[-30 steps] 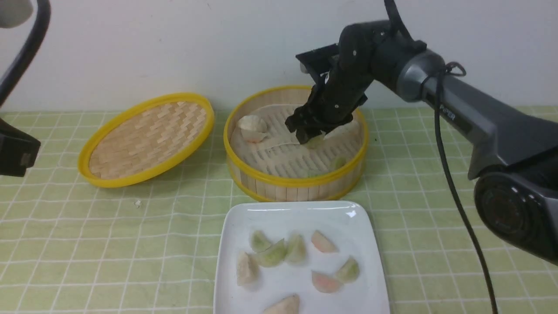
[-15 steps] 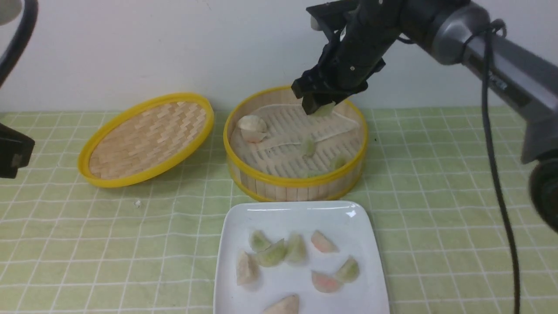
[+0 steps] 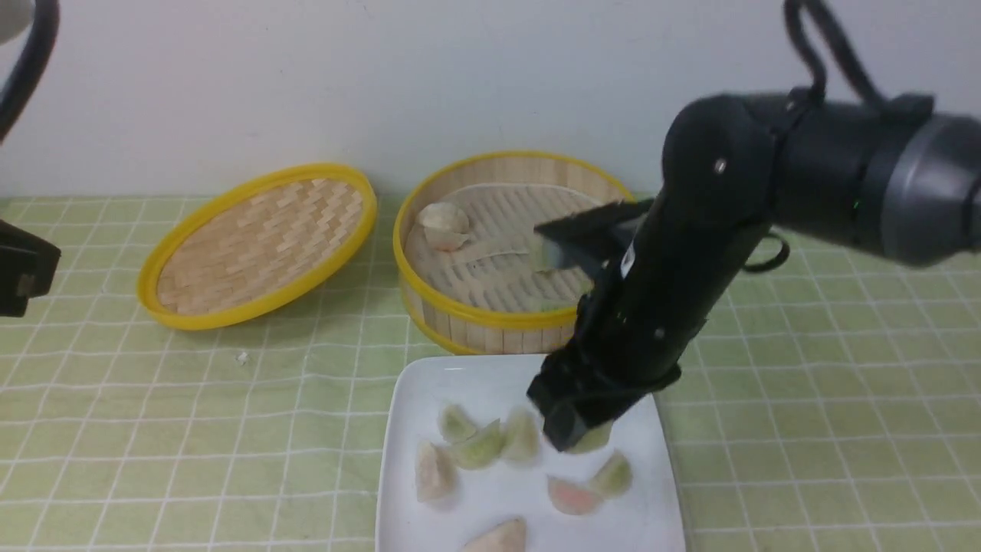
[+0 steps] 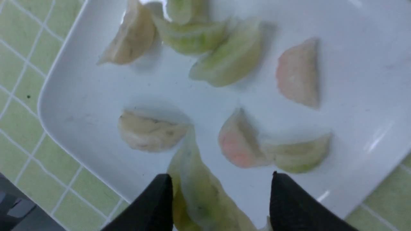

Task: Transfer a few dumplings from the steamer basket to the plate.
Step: Use the right arm to put the dumpling into the plate

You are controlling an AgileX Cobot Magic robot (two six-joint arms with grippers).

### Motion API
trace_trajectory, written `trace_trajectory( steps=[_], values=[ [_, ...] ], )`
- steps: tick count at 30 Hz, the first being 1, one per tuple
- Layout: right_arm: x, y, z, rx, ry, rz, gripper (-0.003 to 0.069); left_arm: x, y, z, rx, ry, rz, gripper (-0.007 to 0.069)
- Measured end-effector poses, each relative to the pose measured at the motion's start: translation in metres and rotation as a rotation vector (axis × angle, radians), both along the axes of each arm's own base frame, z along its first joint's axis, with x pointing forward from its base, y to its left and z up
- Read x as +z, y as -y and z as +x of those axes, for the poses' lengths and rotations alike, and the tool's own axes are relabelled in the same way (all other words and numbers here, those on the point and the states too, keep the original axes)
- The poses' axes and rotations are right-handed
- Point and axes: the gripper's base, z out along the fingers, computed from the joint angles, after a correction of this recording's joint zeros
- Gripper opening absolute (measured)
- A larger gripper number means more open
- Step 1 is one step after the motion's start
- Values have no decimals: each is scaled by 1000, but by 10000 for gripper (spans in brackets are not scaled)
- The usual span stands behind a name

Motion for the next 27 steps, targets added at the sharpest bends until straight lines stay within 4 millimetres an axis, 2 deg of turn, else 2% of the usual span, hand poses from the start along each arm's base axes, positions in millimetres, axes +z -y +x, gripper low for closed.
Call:
trace_trajectory(
  steps=[2,6,12,18,21,24,27],
  values=[
    [-17,-12,-8,21,18,2,357,-1,0,0,0,-5,2,-6],
    [-32,-28,-6,30,61,23,357,-1,0,0,-2,-7,4,-6],
    [-45,-36,2,24,67,24,374,-1,0,0,-24,-1,23,-6],
    [-38,-38,4,26,66,27,561,-1,1,-1,-43,1,24,-6],
    [-27,-40,7,23,54,19,615,0,1,-1,-45,1,22,-6],
    [-12,-41,9,18,35,-2,605,-1,1,-1,-46,0,23,-6],
    [13,-40,10,30,46,-21,525,-1,1,-1,-53,2,28,-6]
  ],
)
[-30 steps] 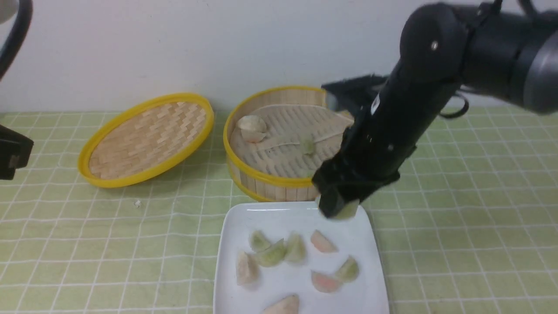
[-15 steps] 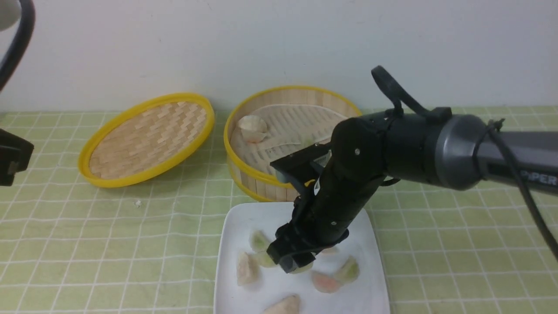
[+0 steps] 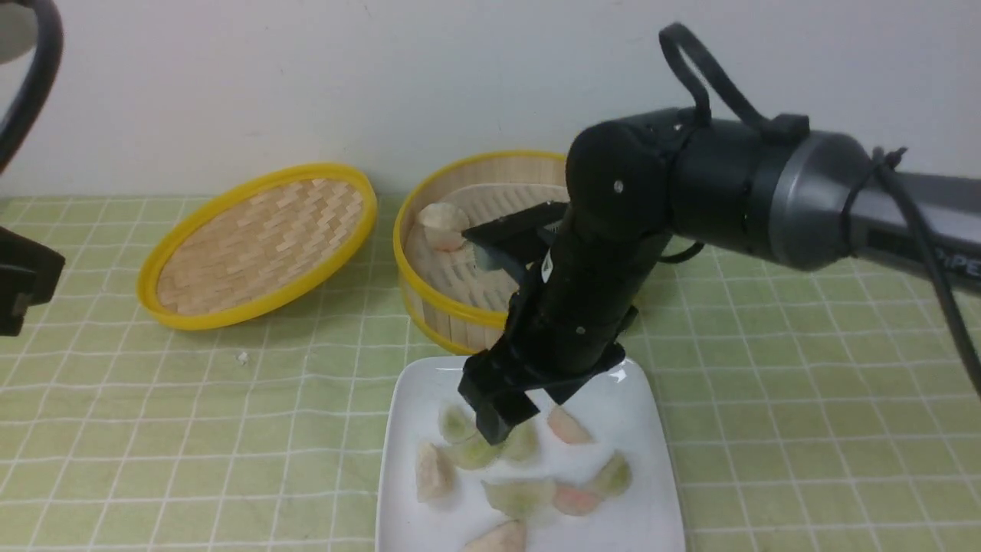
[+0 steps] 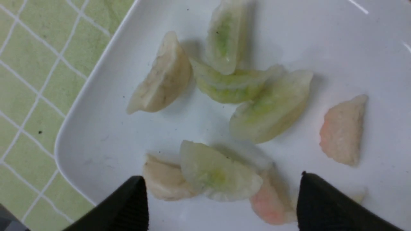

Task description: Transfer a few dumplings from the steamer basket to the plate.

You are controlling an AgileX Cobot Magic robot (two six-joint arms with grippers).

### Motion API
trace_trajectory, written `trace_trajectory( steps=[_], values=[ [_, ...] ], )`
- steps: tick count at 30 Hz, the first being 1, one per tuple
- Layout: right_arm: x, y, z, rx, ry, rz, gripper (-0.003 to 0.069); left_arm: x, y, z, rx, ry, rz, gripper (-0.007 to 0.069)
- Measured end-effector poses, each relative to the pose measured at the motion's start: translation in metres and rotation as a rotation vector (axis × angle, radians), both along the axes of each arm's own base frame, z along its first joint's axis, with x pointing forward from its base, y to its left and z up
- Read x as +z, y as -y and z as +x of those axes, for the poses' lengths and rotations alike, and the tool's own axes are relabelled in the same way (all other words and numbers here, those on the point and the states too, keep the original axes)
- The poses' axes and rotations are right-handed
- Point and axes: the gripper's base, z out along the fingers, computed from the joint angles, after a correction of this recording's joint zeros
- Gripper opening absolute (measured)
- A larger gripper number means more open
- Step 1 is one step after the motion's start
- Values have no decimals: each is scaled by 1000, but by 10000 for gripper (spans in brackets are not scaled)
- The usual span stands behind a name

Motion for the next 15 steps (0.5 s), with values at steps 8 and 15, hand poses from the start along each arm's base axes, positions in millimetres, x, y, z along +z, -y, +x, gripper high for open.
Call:
trace_trajectory(
  steps=[8,15],
  values=[
    [116,34,-24,-84,270,99,95,0,0,0,-14,3,10,-6],
    [216,115,-102,-259,559,272,-12,0,0,0,-15,3,10,-6]
  ],
)
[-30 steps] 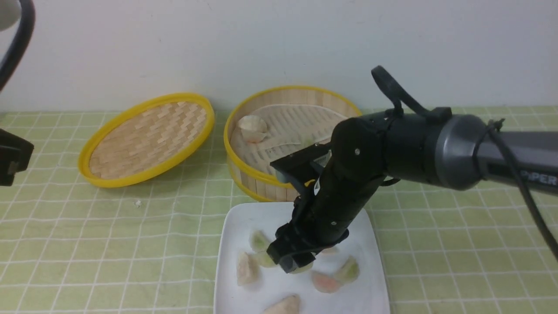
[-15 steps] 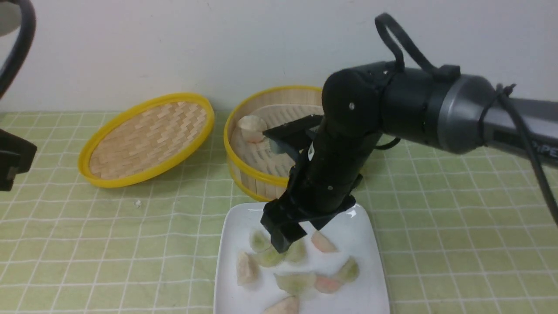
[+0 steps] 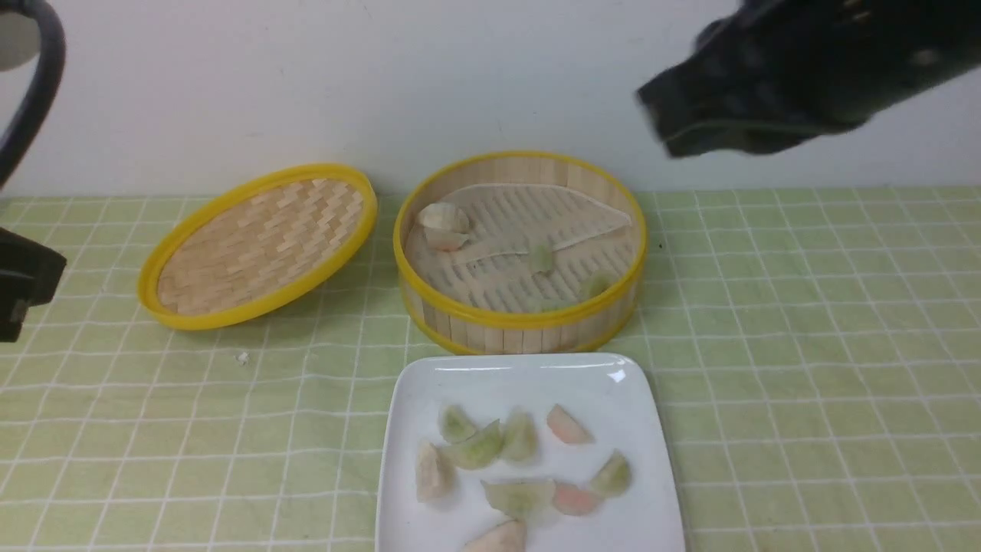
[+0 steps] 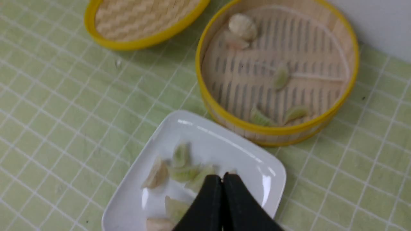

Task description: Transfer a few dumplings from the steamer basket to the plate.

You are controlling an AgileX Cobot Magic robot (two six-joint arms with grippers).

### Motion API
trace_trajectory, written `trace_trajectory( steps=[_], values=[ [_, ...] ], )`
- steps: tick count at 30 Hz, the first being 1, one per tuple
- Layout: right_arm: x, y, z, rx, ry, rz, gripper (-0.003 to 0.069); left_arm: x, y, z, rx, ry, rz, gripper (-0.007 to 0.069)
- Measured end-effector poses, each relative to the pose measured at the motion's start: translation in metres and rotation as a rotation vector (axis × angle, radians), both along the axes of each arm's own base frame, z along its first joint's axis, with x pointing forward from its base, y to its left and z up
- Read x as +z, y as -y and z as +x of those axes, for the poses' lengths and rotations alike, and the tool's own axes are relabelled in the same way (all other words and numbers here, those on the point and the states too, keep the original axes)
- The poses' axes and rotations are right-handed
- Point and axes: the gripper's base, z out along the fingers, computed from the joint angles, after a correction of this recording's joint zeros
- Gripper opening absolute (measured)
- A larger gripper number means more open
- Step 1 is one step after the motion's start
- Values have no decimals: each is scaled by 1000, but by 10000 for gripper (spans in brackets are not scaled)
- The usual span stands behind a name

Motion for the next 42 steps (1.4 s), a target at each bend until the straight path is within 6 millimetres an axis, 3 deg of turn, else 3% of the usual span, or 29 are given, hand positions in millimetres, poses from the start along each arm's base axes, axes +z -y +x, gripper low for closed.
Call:
trace_trajectory(
  steps=[2,5,10,17,22,31,36,42],
  values=[
    [13,24,-25,-36,90,71,-13,0,0,0,0,0,0,-6],
    [12,53,-55,-72,196,144,-13,0,0,0,0,0,0,-6],
    [-26,99,-102,-105,388,239,-15,0,0,0,-1,0,1,-6],
    [-101,135,-150,-44,686,374,-15,2,1,2,-10,40,-2,-6],
    [-128,152,-179,-2,882,495,-15,4,1,4,-12,72,-8,-6],
    [-134,157,-185,-8,902,549,-15,8,0,-2,-21,103,-14,-6],
    [-134,157,-185,-9,902,549,-15,14,-8,-33,-11,206,-68,-6],
    [-134,157,-185,-9,900,553,-15,2,-21,-78,8,416,-165,-6]
  ],
)
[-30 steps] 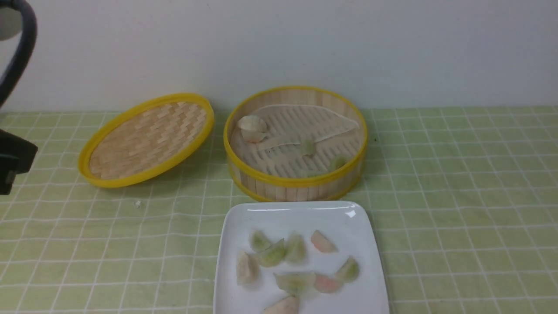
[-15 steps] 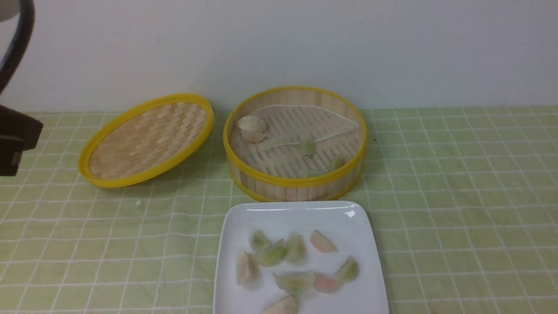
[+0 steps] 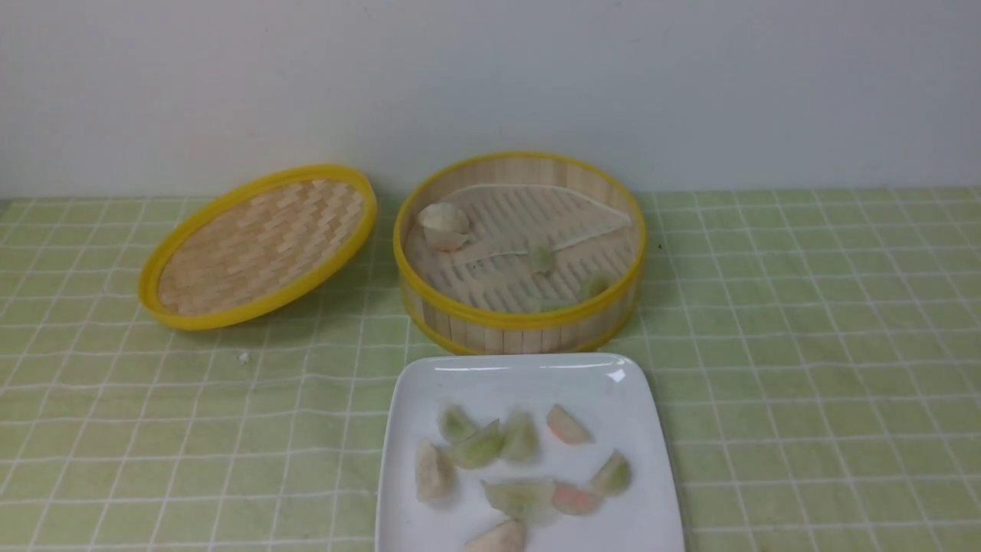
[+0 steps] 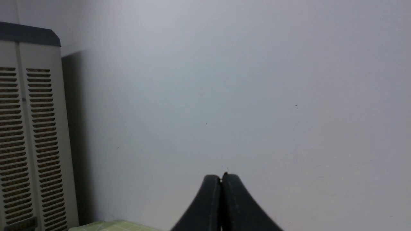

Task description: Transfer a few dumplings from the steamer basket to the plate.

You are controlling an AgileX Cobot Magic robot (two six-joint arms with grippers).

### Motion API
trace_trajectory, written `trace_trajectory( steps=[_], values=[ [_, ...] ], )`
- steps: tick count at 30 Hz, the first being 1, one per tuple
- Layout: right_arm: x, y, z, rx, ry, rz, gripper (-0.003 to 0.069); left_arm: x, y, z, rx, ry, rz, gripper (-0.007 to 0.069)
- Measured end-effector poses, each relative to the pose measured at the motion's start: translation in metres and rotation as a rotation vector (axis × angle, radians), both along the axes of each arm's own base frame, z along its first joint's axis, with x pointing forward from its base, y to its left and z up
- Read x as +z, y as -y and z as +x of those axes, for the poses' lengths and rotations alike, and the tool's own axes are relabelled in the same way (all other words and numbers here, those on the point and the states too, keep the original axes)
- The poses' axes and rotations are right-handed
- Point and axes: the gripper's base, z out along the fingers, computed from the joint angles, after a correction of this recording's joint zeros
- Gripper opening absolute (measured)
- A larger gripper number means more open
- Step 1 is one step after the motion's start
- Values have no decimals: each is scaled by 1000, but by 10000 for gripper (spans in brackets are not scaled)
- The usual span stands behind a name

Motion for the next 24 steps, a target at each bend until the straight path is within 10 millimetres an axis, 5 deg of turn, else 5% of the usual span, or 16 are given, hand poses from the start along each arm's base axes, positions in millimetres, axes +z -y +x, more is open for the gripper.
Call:
trace_trajectory(
  steps=[11,24],
  values=[
    [0,0,0,2,-4,5,-15,-37,-13,-45,25,178,-129,-6],
    [0,0,0,3,-5,7,-15,-41,-15,-45,39,187,-108,-6]
  ],
)
